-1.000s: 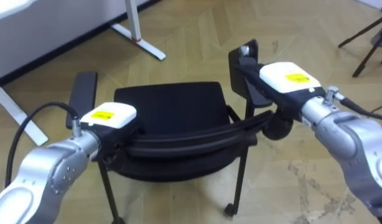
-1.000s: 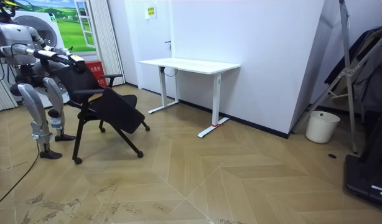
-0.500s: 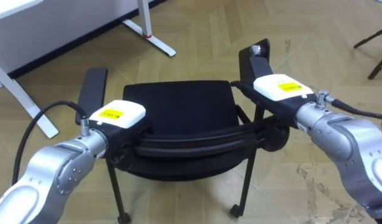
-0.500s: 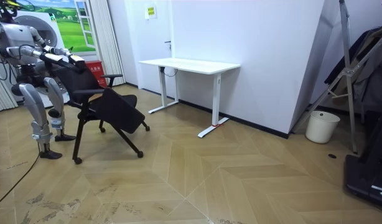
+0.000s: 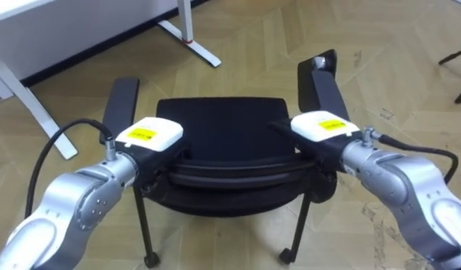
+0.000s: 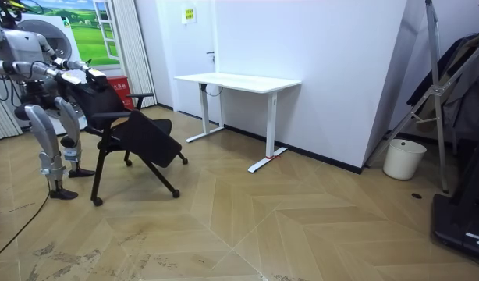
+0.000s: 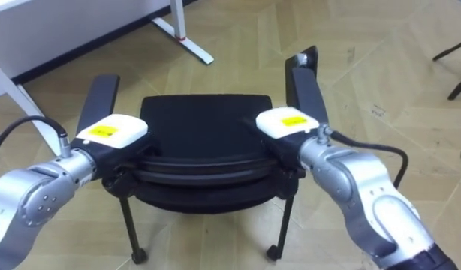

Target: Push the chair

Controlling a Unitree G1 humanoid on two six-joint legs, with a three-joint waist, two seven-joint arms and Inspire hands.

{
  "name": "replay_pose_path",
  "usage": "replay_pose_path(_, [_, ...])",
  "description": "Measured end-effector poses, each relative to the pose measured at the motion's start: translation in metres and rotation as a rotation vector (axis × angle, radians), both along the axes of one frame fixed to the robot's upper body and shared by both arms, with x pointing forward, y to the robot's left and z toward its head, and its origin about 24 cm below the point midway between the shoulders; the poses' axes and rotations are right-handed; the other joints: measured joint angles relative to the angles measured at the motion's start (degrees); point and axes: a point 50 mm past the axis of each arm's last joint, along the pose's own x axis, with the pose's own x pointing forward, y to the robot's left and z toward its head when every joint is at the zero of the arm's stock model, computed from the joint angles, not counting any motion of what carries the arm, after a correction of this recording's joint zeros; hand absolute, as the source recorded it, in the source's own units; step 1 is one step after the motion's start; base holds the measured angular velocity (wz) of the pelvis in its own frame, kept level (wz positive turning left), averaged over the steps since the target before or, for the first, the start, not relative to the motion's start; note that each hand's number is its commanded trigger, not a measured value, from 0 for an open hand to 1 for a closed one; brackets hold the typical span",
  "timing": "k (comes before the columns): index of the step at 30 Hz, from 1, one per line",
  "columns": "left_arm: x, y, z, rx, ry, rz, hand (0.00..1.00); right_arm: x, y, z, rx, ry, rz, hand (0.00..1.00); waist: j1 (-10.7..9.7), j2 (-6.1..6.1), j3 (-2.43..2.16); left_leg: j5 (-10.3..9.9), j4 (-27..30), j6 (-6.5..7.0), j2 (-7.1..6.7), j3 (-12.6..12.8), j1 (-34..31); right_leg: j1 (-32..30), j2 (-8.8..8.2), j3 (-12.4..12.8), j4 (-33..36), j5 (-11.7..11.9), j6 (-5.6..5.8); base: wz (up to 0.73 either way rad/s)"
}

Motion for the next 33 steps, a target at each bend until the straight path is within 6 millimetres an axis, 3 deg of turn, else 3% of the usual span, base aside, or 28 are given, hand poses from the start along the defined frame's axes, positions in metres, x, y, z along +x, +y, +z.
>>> replay_pose_path(4, [0.0,-0.004,-0.005,-0.023,0.012,0.005,1.0,0.002,-0.004,-0.013,-0.008,-0.008,-0.042,0.04,0.05,0.36,-0.11,-0.02,0.91,0.02,0.01,0.06,0.36,2.23,0.07,-0.93,-1.91,0.22,0.18,0.15])
replay_pose_path(5, [0.0,-0.004,-0.006,-0.024,0.016,0.007,1.0,0.002,-0.003,-0.015,-0.008,-0.014,-0.047,0.51,0.07,0.41,-0.1,-0.02,1.26,0.02,0.03,0.07,0.39,2.68,0.07,-1.12,-2.05,0.24,0.17,0.08])
replay_pose_path(6, [0.0,-0.004,-0.007,-0.025,0.018,0.008,1.0,0.002,-0.003,-0.016,-0.009,-0.016,-0.049,0.62,-0.01,0.47,-0.08,-0.02,1.48,0.02,0.03,0.07,0.38,2.88,0.05,-1.27,-2.12,0.24,0.17,0.08])
replay_pose_path(7, [0.001,-0.005,-0.008,-0.029,0.017,0.012,1.0,0.002,-0.003,-0.017,-0.01,-0.02,-0.05,1.0,-0.01,0.63,-0.11,-0.02,1.77,0.02,0.06,0.08,0.33,3.03,0.04,-1.37,-2.13,0.24,0.16,0.06])
replay_pose_path(10, [0.001,-0.006,-0.012,-0.048,0.018,0.025,1.0,0.002,-0.004,-0.017,-0.02,-0.045,-0.052,1.0,-0.04,1.34,-0.34,-0.02,1.76,0.02,0.09,0.08,0.37,3.11,0.02,-1.52,-2.05,0.28,0.1,0.01])
replay_pose_path(13, [0.002,-0.007,-0.014,-0.057,0.015,0.033,1.0,0.002,-0.005,-0.019,-0.036,-0.065,-0.036,1.0,-0.26,1.95,-0.27,-0.02,1.68,0.02,0.14,0.28,0.39,3.06,0.02,-1.6,-1.99,0.3,0.08,0.0])
replay_pose_path(33, [0.01,-0.005,-0.015,-0.05,0.001,0.037,1.0,-0.005,-0.011,-0.032,-0.001,-0.236,0.008,1.0,-0.44,2.17,-0.25,-0.01,1.72,0.02,0.16,0.55,0.2,2.79,-0.26,-2.22,-1.51,0.26,0.06,0.01])
